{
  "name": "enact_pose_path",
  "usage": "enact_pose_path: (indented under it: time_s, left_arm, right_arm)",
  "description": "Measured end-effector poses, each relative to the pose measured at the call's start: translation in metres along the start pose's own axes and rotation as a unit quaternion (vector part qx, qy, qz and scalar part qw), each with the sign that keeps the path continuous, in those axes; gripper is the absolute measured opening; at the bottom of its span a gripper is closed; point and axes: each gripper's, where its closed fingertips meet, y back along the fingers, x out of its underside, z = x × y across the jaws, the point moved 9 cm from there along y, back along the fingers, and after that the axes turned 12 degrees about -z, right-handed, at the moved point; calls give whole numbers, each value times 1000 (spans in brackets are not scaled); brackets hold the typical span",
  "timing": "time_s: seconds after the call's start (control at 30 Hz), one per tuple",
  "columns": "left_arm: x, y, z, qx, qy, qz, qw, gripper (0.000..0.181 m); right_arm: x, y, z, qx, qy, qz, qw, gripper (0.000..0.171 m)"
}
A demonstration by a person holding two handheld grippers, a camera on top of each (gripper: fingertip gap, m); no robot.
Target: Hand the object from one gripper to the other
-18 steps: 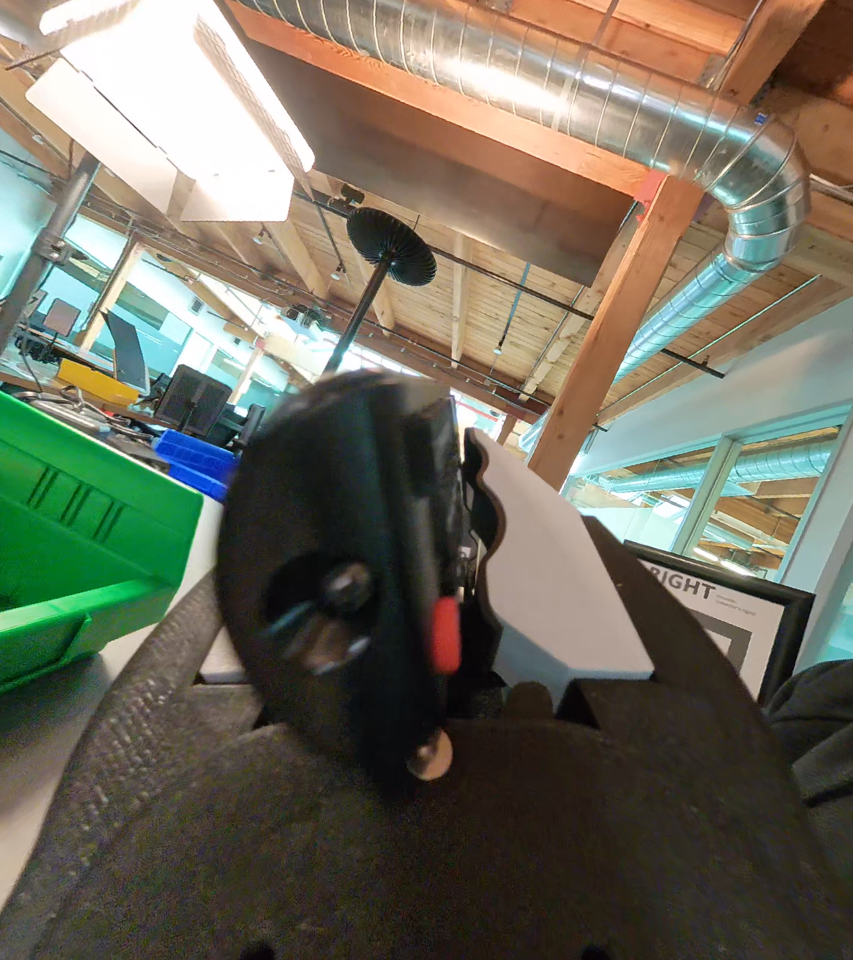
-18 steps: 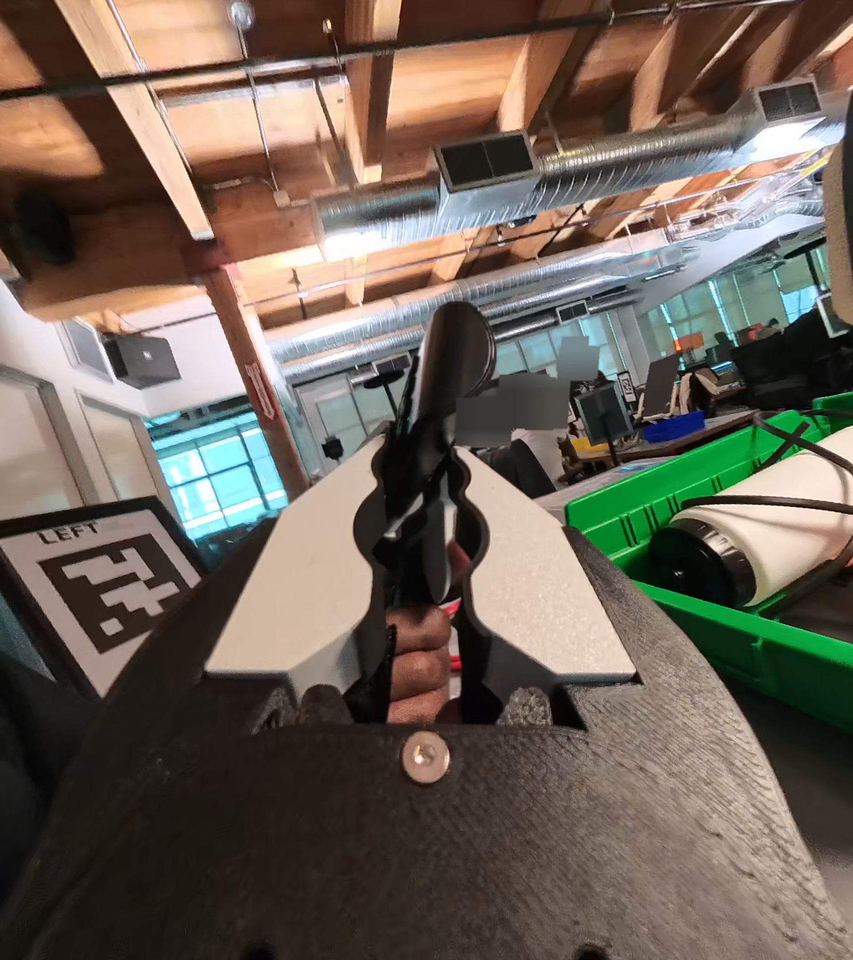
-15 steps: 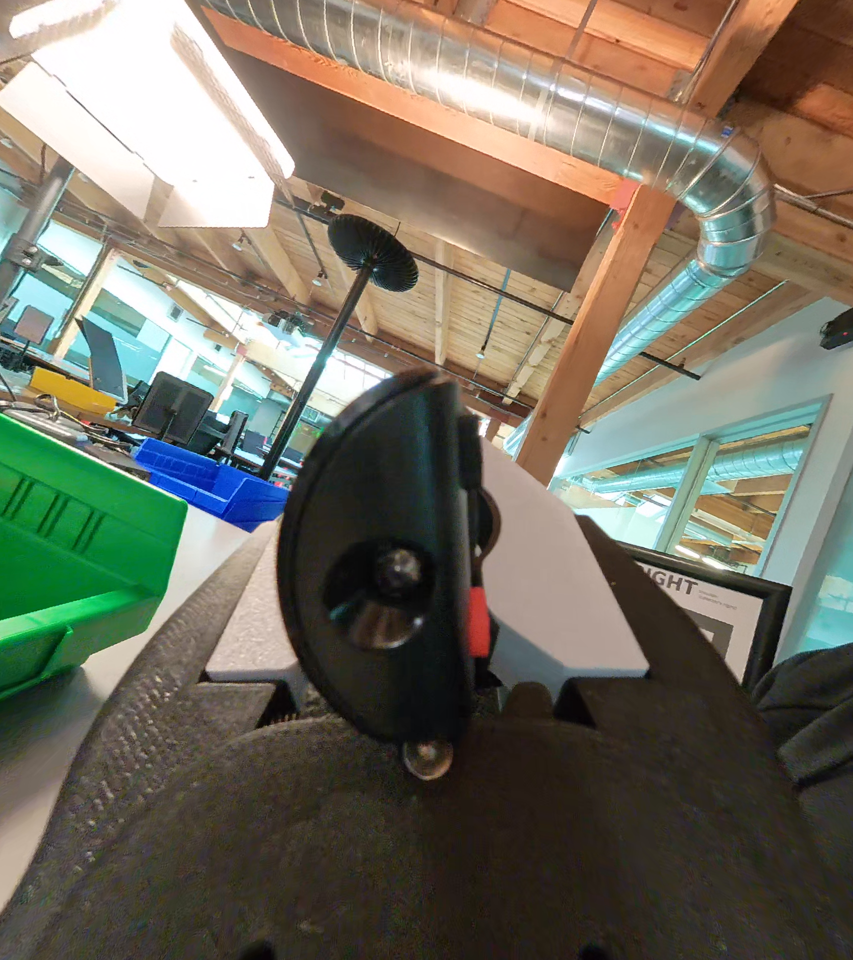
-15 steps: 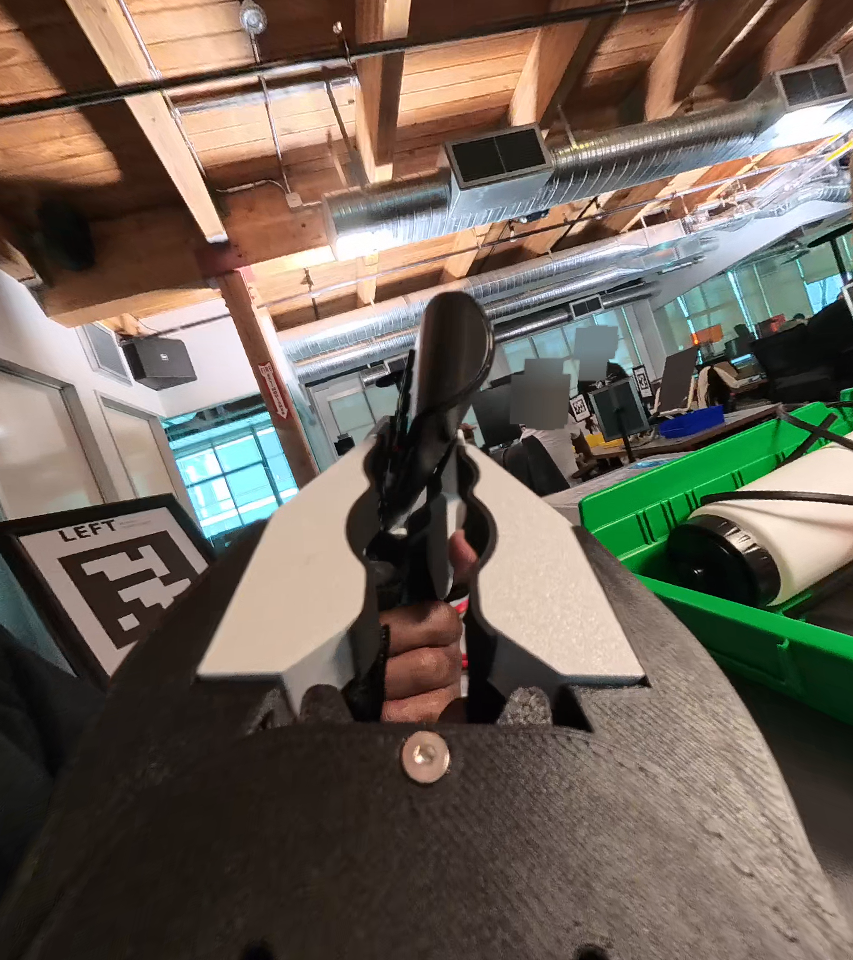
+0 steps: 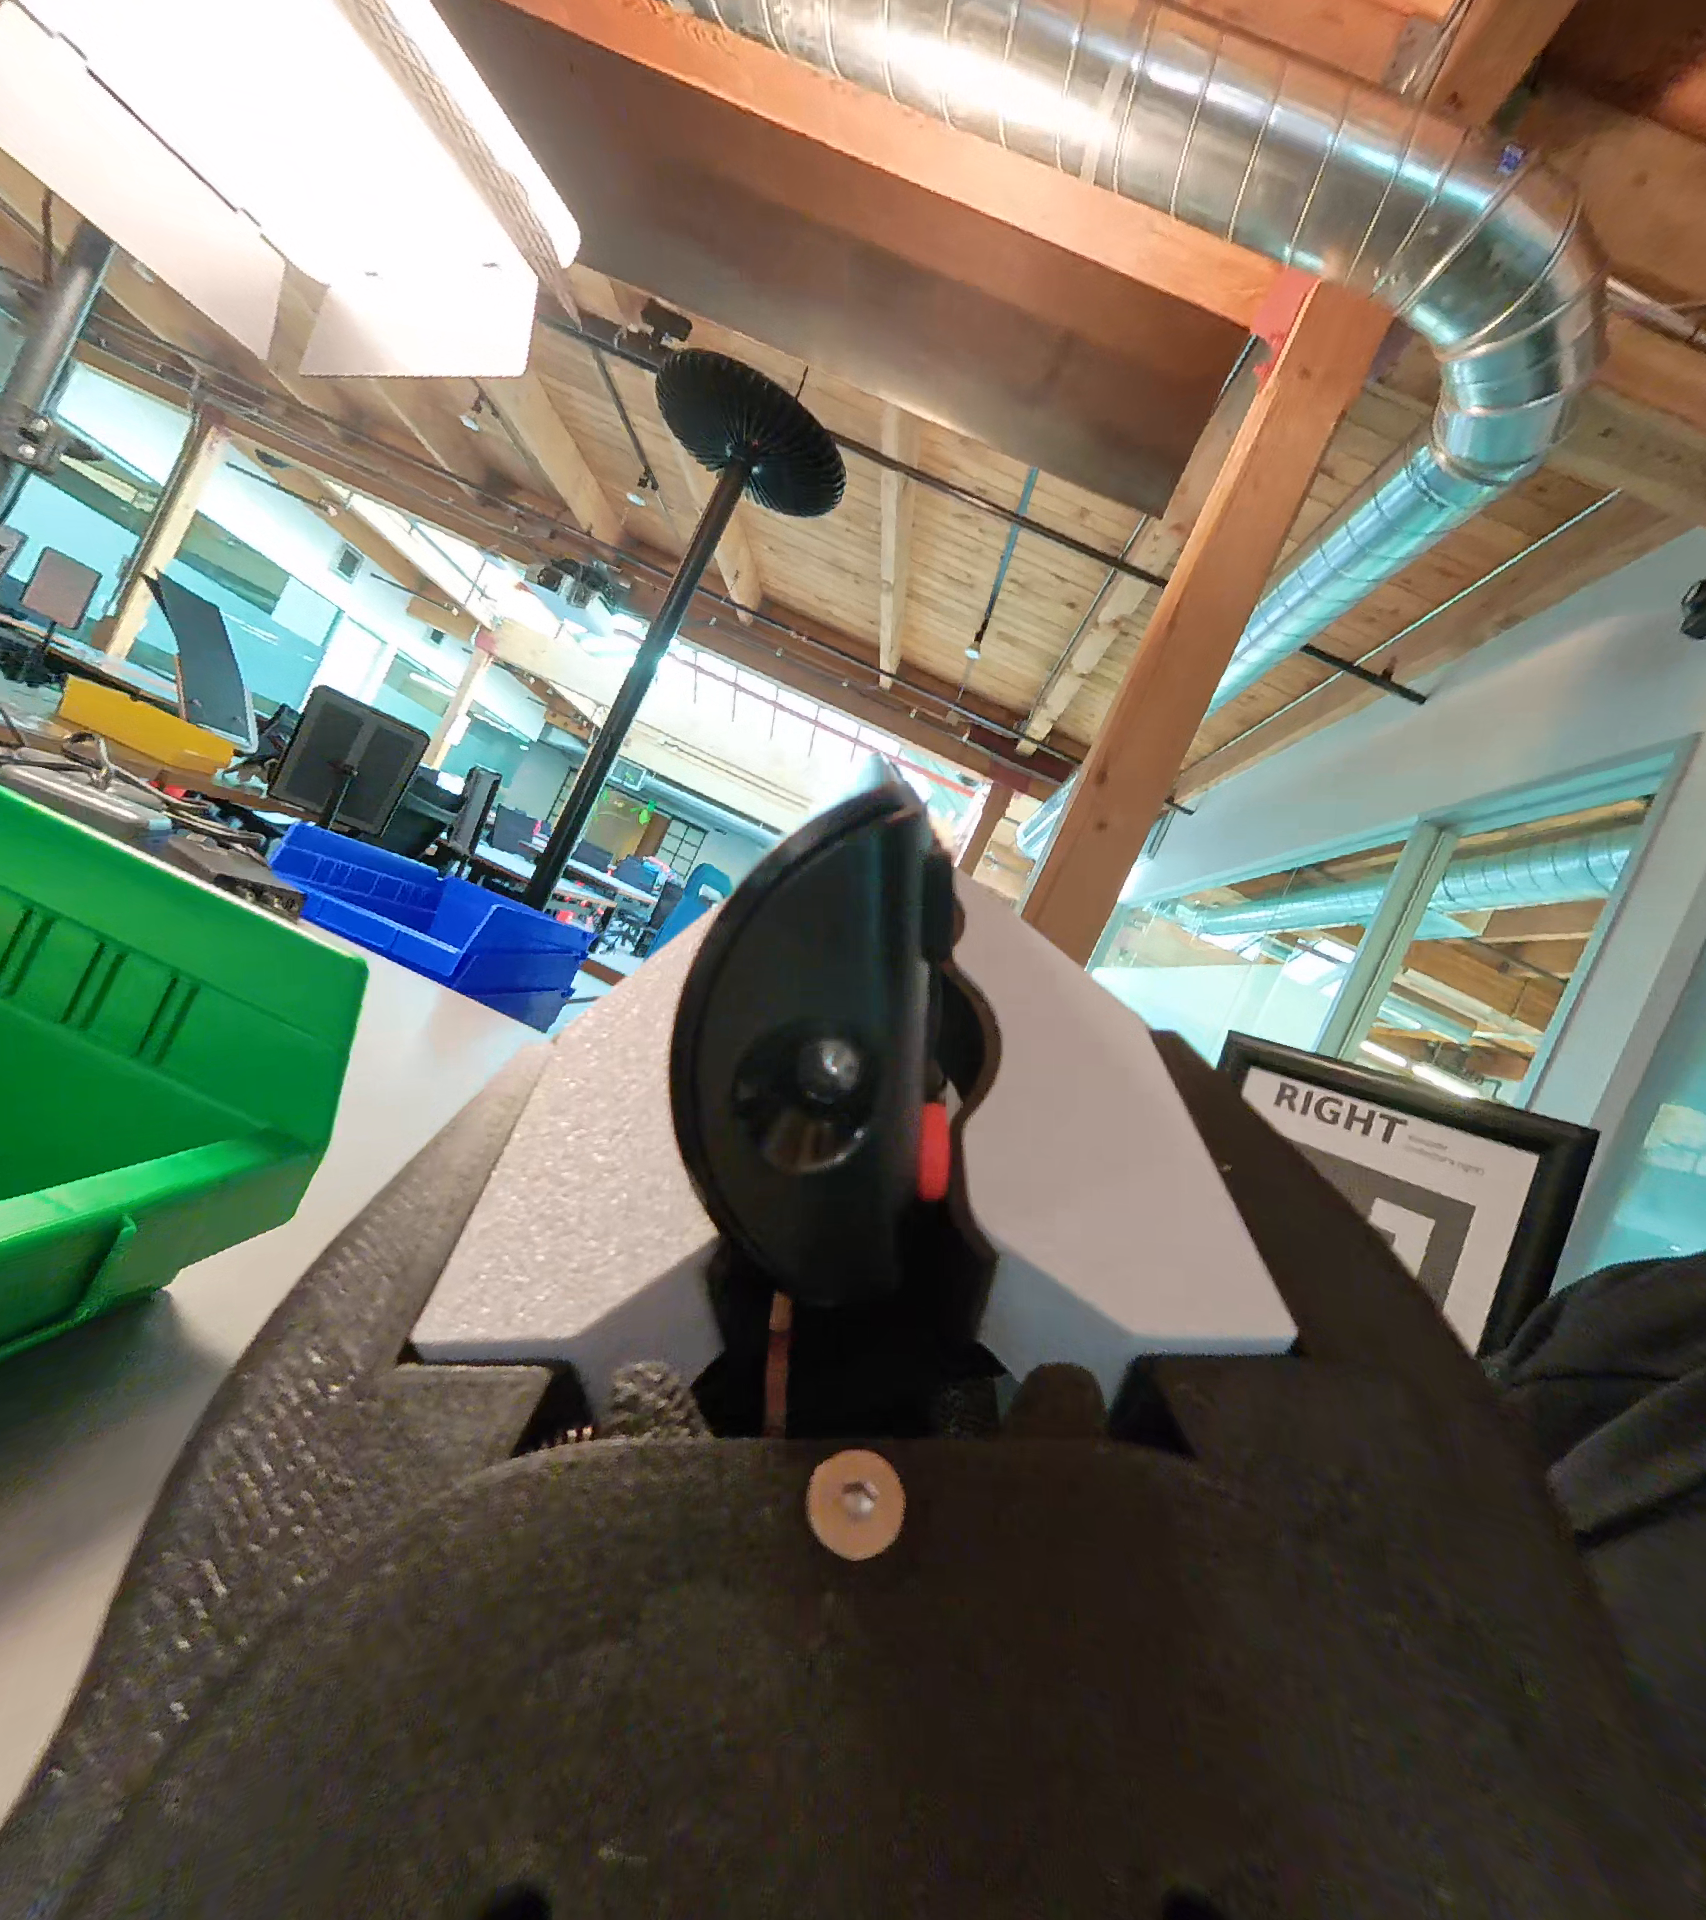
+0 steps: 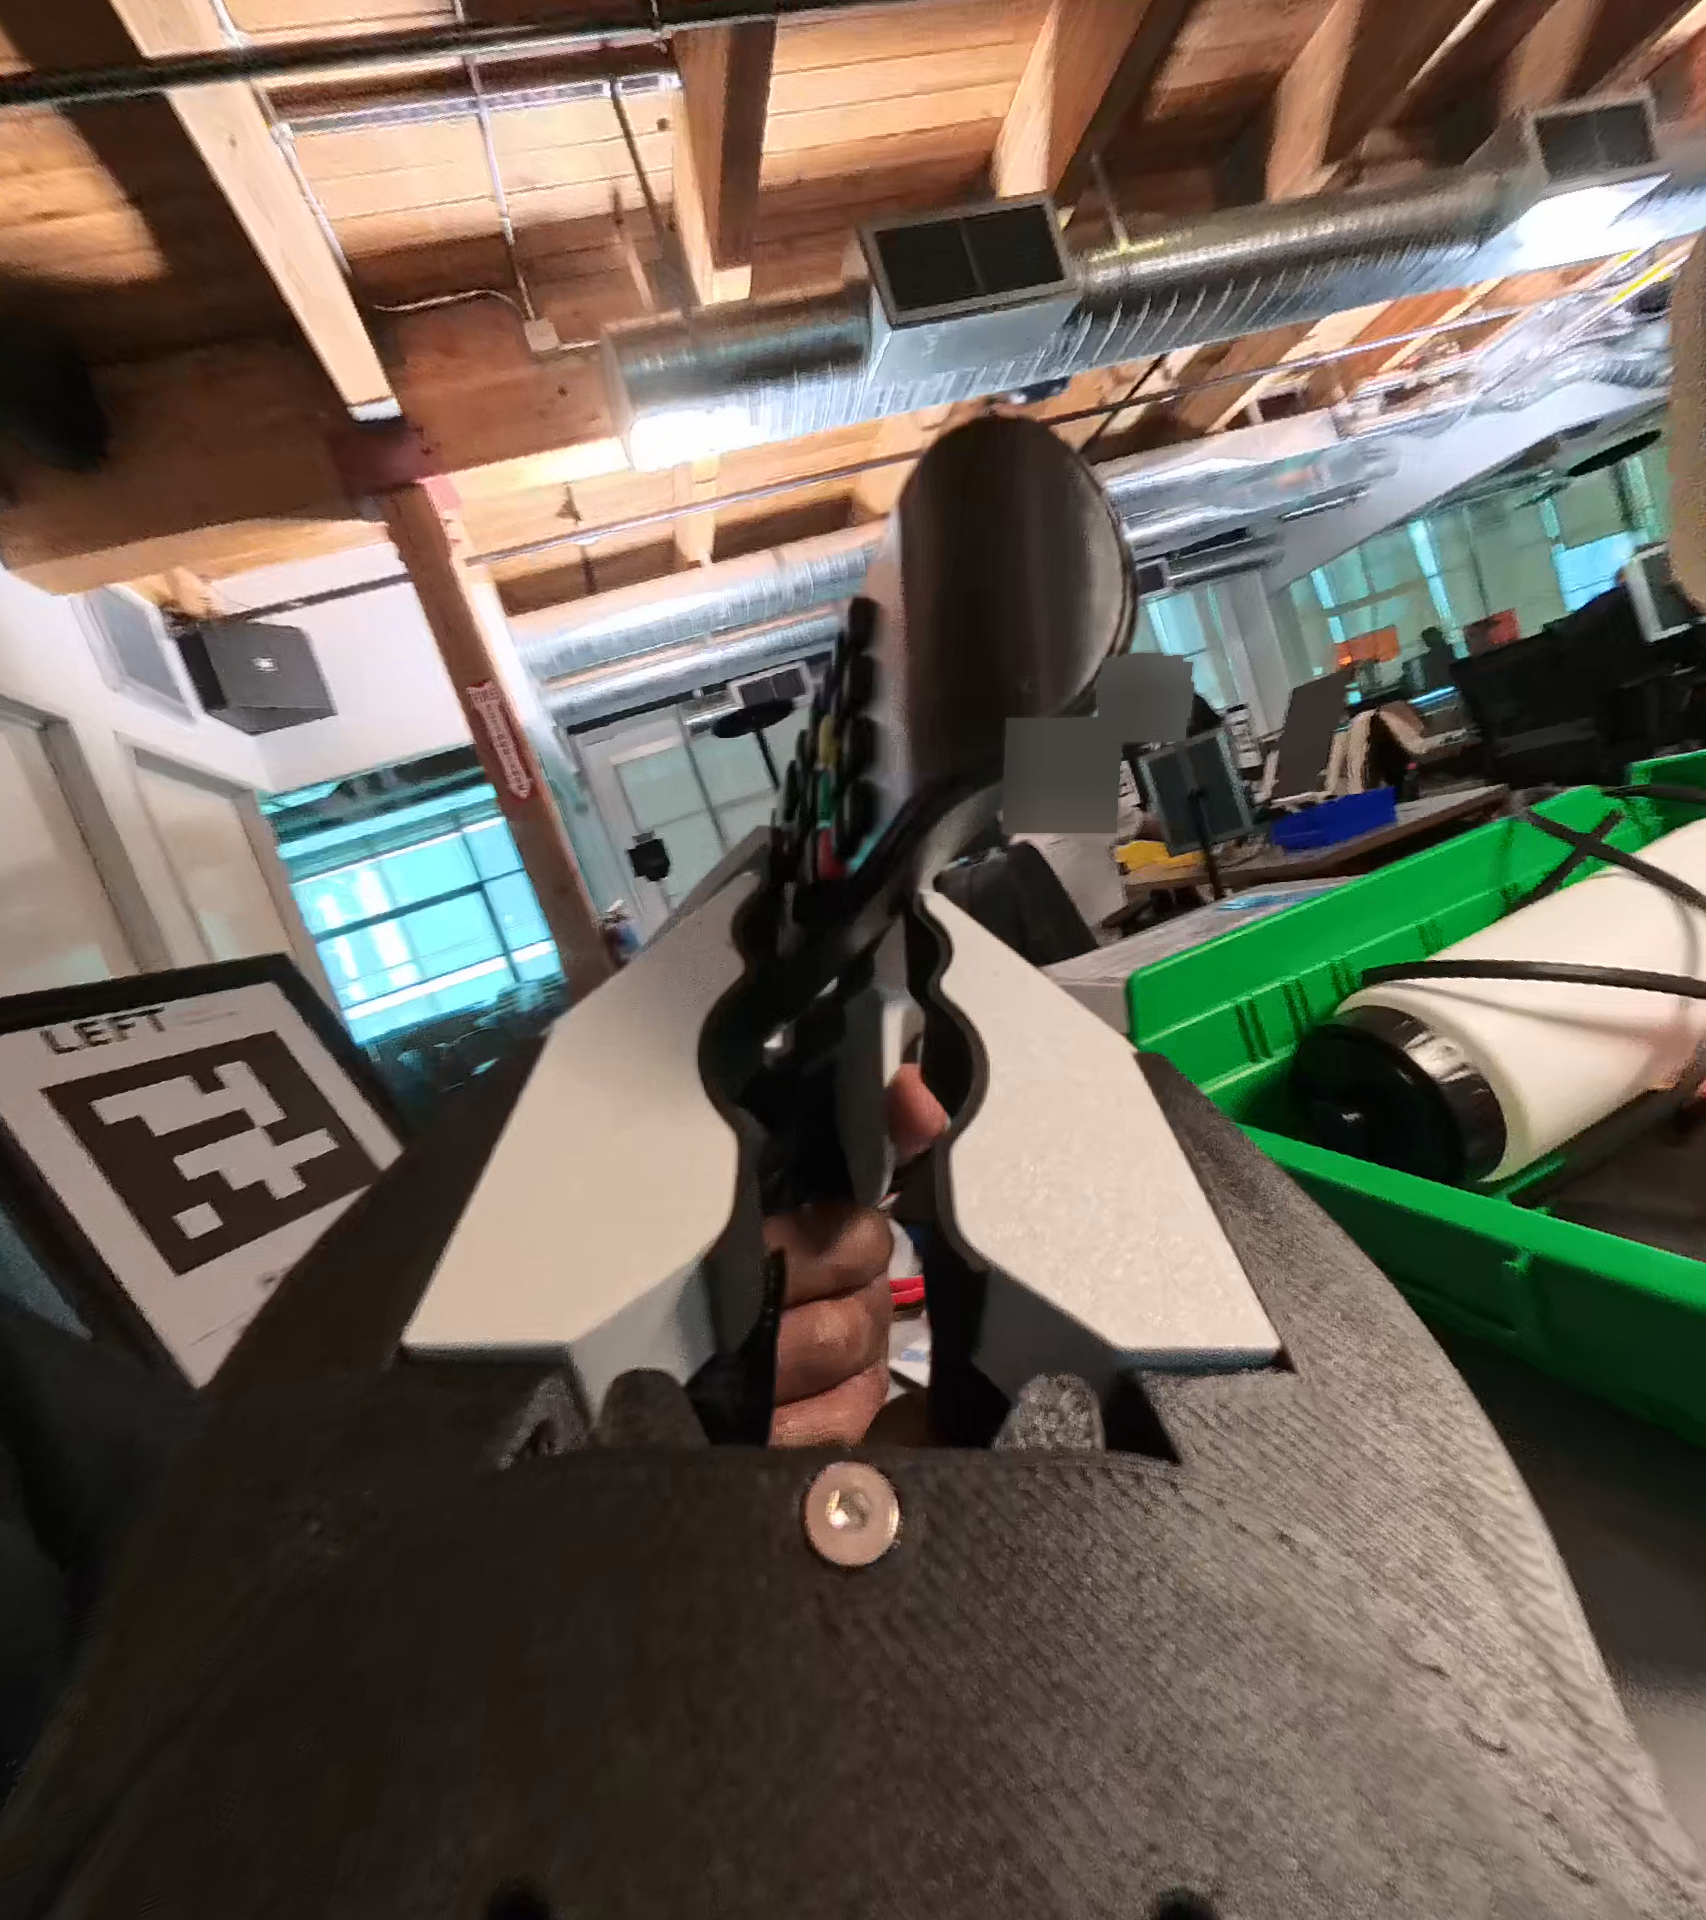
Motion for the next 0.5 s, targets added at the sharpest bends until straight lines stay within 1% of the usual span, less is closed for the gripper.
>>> enact_pose_path:
  time_s: [0.07, 0.1, 0.13, 0.17, 0.23, 0.27, 0.37, 0.4, 0.43, 0.5]
  left_arm:
    - [1, -1, 1, -11, 0, 1, 1000, 28]
    - [0, -1, 2, -16, 6, -2, 1000, 34]
    - [-1, 0, 4, -20, 10, -8, 1000, 36]
    - [-2, 1, 5, -21, 15, -14, 1000, 35]
    - [-3, 2, 3, -3, 21, -13, 1000, 25]
    - [-3, 2, 3, -2, 18, -14, 1000, 25]
    - [-2, 2, 3, -9, -1, -7, 1000, 24]
    - [-1, 1, 2, -10, -1, -4, 1000, 24]
    - [0, 0, 2, -7, 4, -2, 1000, 24]
    - [0, 0, 2, -9, 16, -5, 1000, 25]
  right_arm:
    - [-2, 1, -1, 10, 14, -3, 1000, 24]
    - [-5, 2, -1, 13, 14, -16, 1000, 23]
    - [-8, 4, -2, 16, 11, -30, 999, 24]
    - [-10, 5, -3, 19, 8, -40, 999, 23]
    - [-11, 6, -5, 16, -6, -47, 999, 23]
    - [-10, 6, -4, 15, -10, -49, 999, 23]
    - [-7, 3, -2, 7, -8, -35, 999, 38]
    - [-4, 2, -1, 3, -10, -23, 1000, 37]
    - [-3, 1, -1, 7, -9, -17, 1000, 28]
    - [-5, 3, -3, 16, 10, -14, 1000, 25]
